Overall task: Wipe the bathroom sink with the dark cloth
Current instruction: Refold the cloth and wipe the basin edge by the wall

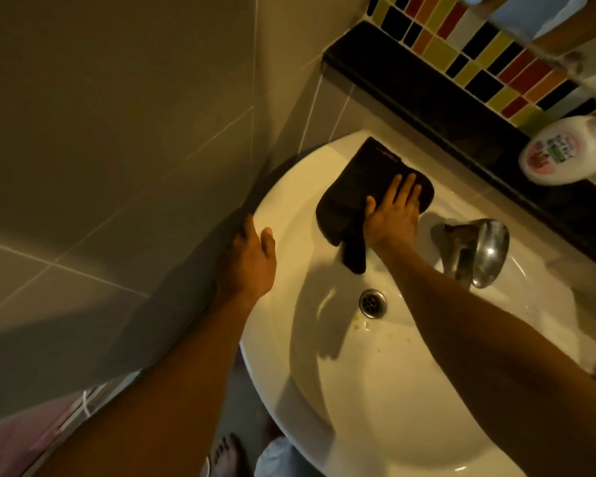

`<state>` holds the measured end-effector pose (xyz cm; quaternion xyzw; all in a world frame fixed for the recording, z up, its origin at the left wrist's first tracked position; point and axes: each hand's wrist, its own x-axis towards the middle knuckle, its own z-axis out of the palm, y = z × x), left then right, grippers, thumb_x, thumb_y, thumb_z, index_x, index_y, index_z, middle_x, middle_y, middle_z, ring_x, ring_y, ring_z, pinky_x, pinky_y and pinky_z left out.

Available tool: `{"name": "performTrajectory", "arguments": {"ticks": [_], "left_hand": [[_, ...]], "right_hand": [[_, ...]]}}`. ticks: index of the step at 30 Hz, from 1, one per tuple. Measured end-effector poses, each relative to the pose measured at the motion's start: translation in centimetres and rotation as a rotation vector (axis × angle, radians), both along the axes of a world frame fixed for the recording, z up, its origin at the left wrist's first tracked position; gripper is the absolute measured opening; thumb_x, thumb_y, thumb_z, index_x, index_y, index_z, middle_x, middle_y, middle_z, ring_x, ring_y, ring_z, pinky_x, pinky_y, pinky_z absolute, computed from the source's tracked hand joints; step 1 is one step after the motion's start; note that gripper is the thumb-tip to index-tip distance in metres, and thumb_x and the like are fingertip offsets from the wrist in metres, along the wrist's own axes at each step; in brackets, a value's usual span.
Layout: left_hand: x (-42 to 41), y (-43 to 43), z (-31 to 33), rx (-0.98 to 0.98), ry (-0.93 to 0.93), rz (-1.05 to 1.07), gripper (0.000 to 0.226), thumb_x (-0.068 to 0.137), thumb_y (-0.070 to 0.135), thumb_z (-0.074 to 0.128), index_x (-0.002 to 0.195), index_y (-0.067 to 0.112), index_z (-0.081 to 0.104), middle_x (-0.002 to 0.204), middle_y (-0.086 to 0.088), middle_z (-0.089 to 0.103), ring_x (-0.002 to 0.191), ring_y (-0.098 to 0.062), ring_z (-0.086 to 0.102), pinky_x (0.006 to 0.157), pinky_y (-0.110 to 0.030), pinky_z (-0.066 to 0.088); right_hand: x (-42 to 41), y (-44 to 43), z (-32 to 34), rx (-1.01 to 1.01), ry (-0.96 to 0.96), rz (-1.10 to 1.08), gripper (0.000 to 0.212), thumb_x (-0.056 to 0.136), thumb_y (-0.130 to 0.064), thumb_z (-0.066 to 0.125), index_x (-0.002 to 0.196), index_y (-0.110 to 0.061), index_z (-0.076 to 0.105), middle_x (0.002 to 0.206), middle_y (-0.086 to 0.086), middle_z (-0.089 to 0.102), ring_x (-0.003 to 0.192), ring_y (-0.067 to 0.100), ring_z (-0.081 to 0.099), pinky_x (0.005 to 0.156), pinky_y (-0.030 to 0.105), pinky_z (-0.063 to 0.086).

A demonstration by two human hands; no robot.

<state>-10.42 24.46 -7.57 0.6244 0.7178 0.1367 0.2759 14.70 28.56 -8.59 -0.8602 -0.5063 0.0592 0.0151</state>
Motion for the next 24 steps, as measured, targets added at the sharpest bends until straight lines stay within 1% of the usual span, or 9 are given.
{"name": "performTrajectory", "arguments": {"ticks": [6, 8, 9, 11, 13, 15, 19, 21, 24], "left_hand": [[-0.2, -0.2, 0.6, -0.002, -0.032, -0.007, 0.056, 0.101, 0.041, 0.031, 0.147, 0.009, 0.030, 0.134, -0.028, 0.051, 0.117, -0.047, 0.053, 0.096, -0.052, 0.043], [-0.1, -0.2, 0.8, -0.008, -0.022, -0.017, 0.056, 0.101, 0.040, 0.031, 0.146, 0.007, 0.030, 0.135, -0.029, 0.050, 0.117, -0.047, 0.052, 0.097, -0.053, 0.044], [0.0, -0.2, 0.9, -0.016, -0.019, -0.018, 0.056, 0.101, 0.041, 0.030, 0.146, 0.007, 0.029, 0.134, -0.029, 0.050, 0.117, -0.047, 0.052, 0.097, -0.054, 0.044], [0.0, -0.3, 1.0, -0.028, -0.023, -0.013, 0.056, 0.101, 0.041, 0.030, 0.146, 0.008, 0.030, 0.134, -0.029, 0.050, 0.116, -0.047, 0.052, 0.097, -0.055, 0.045], [0.0, -0.3, 1.1, -0.026, -0.026, -0.005, 0.055, 0.101, 0.040, 0.031, 0.146, 0.008, 0.030, 0.135, -0.029, 0.049, 0.117, -0.047, 0.052, 0.098, -0.055, 0.045], [0.1, -0.4, 1.2, -0.013, -0.017, -0.003, 0.055, 0.101, 0.039, 0.032, 0.145, 0.007, 0.030, 0.135, -0.030, 0.048, 0.117, -0.048, 0.052, 0.097, -0.055, 0.045], [0.3, -0.6, 1.3, 0.013, 0.004, -0.028, 0.055, 0.101, 0.039, 0.032, 0.146, 0.006, 0.030, 0.135, -0.031, 0.048, 0.117, -0.049, 0.052, 0.096, -0.055, 0.044], [0.3, -0.5, 1.3, 0.008, -0.001, -0.036, 0.056, 0.101, 0.040, 0.031, 0.145, 0.006, 0.029, 0.135, -0.031, 0.049, 0.117, -0.049, 0.052, 0.095, -0.056, 0.046], [0.2, -0.5, 1.2, 0.000, -0.028, -0.028, 0.056, 0.101, 0.041, 0.030, 0.145, 0.007, 0.029, 0.134, -0.029, 0.049, 0.116, -0.048, 0.053, 0.094, -0.056, 0.048]], "right_hand": [[0.9, -8.6, -1.3, 0.077, -0.078, 0.120, 0.083, 0.094, -0.021, 0.051, 0.151, -0.003, -0.006, 0.161, 0.018, 0.003, 0.149, 0.031, 0.004, 0.122, 0.044, 0.009], [2.3, -11.0, -0.5, -0.020, 0.032, 0.081, 0.068, 0.094, -0.035, 0.055, 0.151, -0.024, 0.019, 0.156, 0.003, 0.032, 0.143, 0.016, 0.031, 0.113, 0.040, 0.034], [3.3, -12.4, 0.2, 0.085, 0.101, 0.070, 0.050, 0.091, -0.046, 0.059, 0.137, -0.042, 0.043, 0.137, -0.010, 0.056, 0.127, 0.006, 0.051, 0.099, 0.031, 0.047], [5.2, -15.1, -0.2, 0.195, 0.247, 0.099, 0.015, 0.090, -0.048, 0.059, 0.104, -0.045, 0.064, 0.102, -0.014, 0.071, 0.100, 0.008, 0.067, 0.077, 0.019, 0.055], [7.1, -17.1, 1.2, 0.091, 0.114, 0.221, 0.020, 0.095, -0.033, 0.056, 0.113, -0.028, 0.064, 0.110, -0.002, 0.070, 0.109, 0.024, 0.064, 0.090, 0.032, 0.055], [10.1, -18.7, 1.4, 0.011, -0.040, 0.257, 0.050, 0.090, -0.017, 0.063, 0.136, -0.007, 0.048, 0.138, 0.017, 0.053, 0.130, 0.035, 0.048, 0.108, 0.047, 0.041], [16.3, -22.3, 4.7, -0.208, -0.080, 0.041, 0.080, 0.088, -0.021, 0.063, 0.152, -0.015, 0.014, 0.158, 0.011, 0.023, 0.144, 0.028, 0.027, 0.118, 0.038, 0.023], [18.0, -23.4, 5.7, -0.381, -0.156, 0.064, 0.091, 0.084, -0.019, 0.068, 0.153, -0.014, 0.007, 0.161, 0.009, 0.013, 0.147, 0.029, 0.020, 0.119, 0.043, 0.023], [17.8, -23.5, 6.1, -0.427, -0.132, 0.005, 0.089, 0.087, -0.014, 0.064, 0.153, -0.014, 0.006, 0.162, 0.007, 0.007, 0.148, 0.028, 0.013, 0.120, 0.043, 0.020]]}}
